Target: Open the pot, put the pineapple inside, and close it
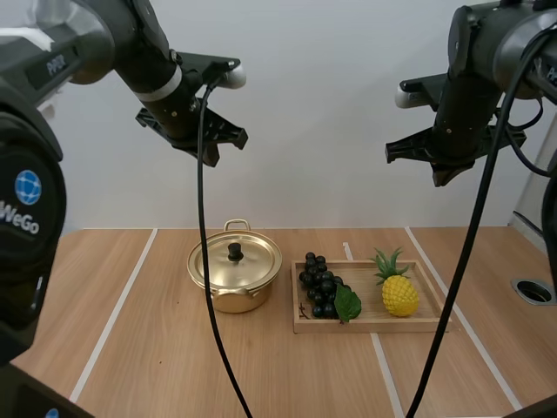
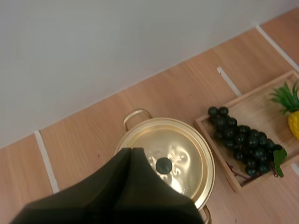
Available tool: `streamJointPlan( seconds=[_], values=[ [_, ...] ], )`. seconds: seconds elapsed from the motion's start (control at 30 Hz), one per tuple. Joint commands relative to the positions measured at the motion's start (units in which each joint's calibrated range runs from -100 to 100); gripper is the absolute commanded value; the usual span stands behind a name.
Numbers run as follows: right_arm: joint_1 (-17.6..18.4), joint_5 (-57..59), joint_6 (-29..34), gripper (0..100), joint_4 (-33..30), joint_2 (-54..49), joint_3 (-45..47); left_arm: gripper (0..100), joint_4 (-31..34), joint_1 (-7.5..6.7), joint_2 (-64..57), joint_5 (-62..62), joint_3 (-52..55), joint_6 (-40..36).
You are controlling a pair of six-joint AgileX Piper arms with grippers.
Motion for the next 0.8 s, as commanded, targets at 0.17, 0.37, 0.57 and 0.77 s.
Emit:
streamJointPlan(
  seconds=[0.17, 0.37, 0.57, 0.77],
  values=[
    [-0.27, -7.52, -5.05, 0, -0.98, -0.31, 7.39, 2, -1.37, -0.17, 2.99, 0.12, 8.66, 3.62],
    [-0.27, -11.02, -6.23, 0, -0.86, -0.31, 11.25, 33, -2.24, -0.17, 4.22, -0.32, 12.62, 4.9],
    [-0.27, -12.81, -6.68, 23, -0.86, -0.31, 12.09, 69, -5.2, -0.17, 4.22, -5.76, 16.19, 7.99],
    [-0.27, -13.0, -8.31, 55, -0.73, -0.31, 12.09, 88, -7.84, -0.17, 4.22, -9.41, 17.73, 11.43]
  ],
)
